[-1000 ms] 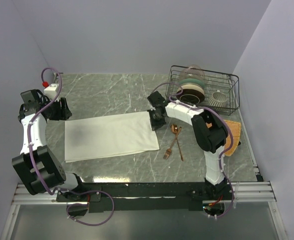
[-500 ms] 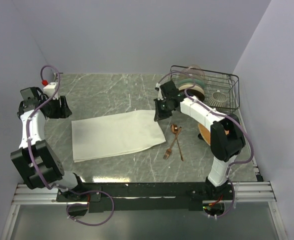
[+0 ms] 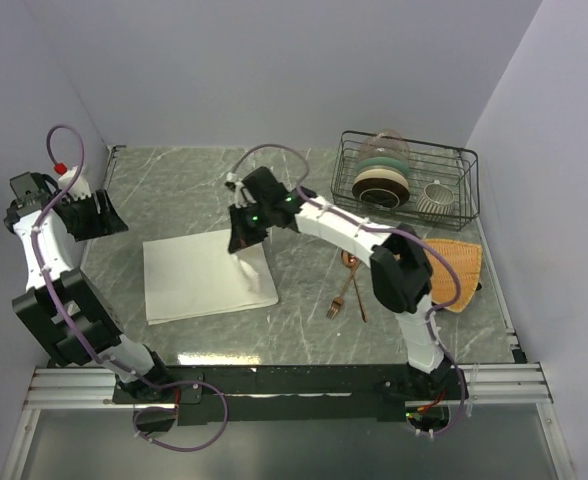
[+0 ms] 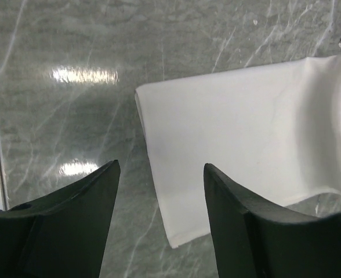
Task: Fold the napkin into a case and place the utensils inside
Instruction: Fold the rectangle-folded napkin at the center of the board.
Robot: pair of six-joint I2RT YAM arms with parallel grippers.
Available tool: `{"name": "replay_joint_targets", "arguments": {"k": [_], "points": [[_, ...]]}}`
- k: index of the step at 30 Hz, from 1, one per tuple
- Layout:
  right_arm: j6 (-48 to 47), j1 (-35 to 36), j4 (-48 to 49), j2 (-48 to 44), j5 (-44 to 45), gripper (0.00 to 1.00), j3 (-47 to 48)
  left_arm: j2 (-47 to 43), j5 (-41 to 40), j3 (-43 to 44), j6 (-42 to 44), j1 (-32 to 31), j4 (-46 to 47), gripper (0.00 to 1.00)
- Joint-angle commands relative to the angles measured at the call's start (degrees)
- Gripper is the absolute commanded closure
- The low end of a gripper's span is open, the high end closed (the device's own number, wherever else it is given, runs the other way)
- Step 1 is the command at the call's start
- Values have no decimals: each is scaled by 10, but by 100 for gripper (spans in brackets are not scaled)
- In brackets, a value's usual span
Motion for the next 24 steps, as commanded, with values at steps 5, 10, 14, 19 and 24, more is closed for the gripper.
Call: {"name": "replay_joint_targets", "arguments": {"k": [5, 10, 14, 19, 24], "points": [[52, 63, 58, 125, -51, 100, 164, -46, 18, -5, 30, 31, -63, 34], [87, 87, 106, 173, -52, 100, 209, -66, 14, -20, 42, 41, -70, 34], [107, 99, 137, 192, -37, 100, 220, -68, 10, -18, 49, 47, -77, 34], [111, 100, 165, 222, 6, 100, 259, -68, 8, -25, 53, 50, -73, 34], [103, 100, 189, 234, 57, 100, 262, -54, 12, -18, 43, 50, -71, 34]]}}
